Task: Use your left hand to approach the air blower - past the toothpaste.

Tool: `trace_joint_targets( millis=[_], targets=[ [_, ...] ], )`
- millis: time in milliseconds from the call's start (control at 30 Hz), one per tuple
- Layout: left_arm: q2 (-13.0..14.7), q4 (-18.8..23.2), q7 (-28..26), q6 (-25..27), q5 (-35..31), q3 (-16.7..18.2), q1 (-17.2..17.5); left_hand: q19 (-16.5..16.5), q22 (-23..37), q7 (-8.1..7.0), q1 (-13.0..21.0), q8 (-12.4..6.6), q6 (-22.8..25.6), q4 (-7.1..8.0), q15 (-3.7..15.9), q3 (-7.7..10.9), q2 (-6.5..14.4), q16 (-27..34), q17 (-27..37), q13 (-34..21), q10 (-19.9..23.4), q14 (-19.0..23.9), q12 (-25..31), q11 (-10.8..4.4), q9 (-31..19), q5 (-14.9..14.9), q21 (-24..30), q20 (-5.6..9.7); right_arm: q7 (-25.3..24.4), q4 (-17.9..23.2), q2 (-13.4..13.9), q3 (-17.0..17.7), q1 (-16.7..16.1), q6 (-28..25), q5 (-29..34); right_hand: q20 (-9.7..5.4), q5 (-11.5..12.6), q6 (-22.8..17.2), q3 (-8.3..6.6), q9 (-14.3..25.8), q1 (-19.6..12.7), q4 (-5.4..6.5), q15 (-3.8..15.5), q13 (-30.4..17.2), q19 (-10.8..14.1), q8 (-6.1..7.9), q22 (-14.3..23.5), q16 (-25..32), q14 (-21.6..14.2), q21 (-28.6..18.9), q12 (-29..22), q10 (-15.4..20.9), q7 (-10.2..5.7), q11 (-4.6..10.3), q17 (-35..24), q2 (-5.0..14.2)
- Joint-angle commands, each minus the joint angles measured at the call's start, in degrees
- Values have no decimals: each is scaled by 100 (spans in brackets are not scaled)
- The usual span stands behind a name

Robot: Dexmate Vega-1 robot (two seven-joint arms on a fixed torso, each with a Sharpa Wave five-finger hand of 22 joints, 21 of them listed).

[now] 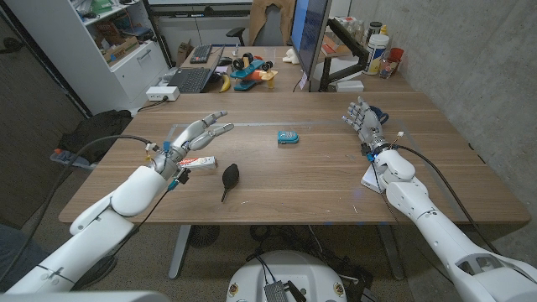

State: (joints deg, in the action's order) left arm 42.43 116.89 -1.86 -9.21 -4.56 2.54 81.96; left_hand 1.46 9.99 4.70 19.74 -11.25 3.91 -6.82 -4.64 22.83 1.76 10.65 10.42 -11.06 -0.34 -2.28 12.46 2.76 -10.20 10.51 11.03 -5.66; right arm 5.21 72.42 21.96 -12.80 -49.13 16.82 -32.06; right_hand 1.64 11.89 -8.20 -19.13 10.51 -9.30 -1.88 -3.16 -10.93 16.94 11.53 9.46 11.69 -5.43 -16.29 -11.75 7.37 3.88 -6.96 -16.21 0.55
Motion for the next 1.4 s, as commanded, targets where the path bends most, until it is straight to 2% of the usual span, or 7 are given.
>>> trace_joint_targets(
  millis=[33, 233, 1000, 1400],
  targets=[
    [-63, 120, 15, 79, -463, 160, 170, 3, 28, -2, 70, -20, 77, -40, -31, 20, 2, 37, -7, -23, 61, 36, 28, 4, -14, -17, 32, -37, -56, 110, 42, 24, -64, -26, 24, 4, 22, -48, 24, 25, 55, -15, -1, -14, 49, -16, 30, 22, -55, 35, 21, 59, -14, 2, -10, 5],
    [-49, 158, -18, 140, -745, 157, 183, -5, 28, -12, 93, -23, 102, -53, -15, 28, 13, 41, -8, -23, 79, 56, 32, -9, -15, -17, 34, -40, -85, 127, 49, 29, -78, -25, 39, 6, 21, -66, 38, 25, 80, -7, 13, -13, 54, -12, 30, 64, -150, 61, 13, 88, -33, 9, -5, 20],
    [110, 325, -52, 244, -1407, 140, 231, -55, 30, -83, 185, -19, 168, -105, 18, 53, 42, 55, -8, -27, 169, 141, 54, -50, -18, -17, 51, -75, -79, 59, 23, 61, -95, 42, 6, 10, 20, -153, 67, 27, 94, -21, 17, -13, -6, 10, 32, 59, -130, 140, 5, 133, -57, 25, 14, 29],
    [196, 514, -69, 468, -1751, 159, 353, -91, 33, -131, 227, -40, 271, -130, 22, 56, 40, 73, -5, -35, 285, 230, 91, -60, -20, -19, 61, -74, -43, -30, -2, 63, -44, 54, -18, 13, 20, -163, 78, 27, 98, -28, 14, -13, -7, 7, 33, 59, -126, 166, 9, 136, -63, 20, 23, 39]
  ],
)
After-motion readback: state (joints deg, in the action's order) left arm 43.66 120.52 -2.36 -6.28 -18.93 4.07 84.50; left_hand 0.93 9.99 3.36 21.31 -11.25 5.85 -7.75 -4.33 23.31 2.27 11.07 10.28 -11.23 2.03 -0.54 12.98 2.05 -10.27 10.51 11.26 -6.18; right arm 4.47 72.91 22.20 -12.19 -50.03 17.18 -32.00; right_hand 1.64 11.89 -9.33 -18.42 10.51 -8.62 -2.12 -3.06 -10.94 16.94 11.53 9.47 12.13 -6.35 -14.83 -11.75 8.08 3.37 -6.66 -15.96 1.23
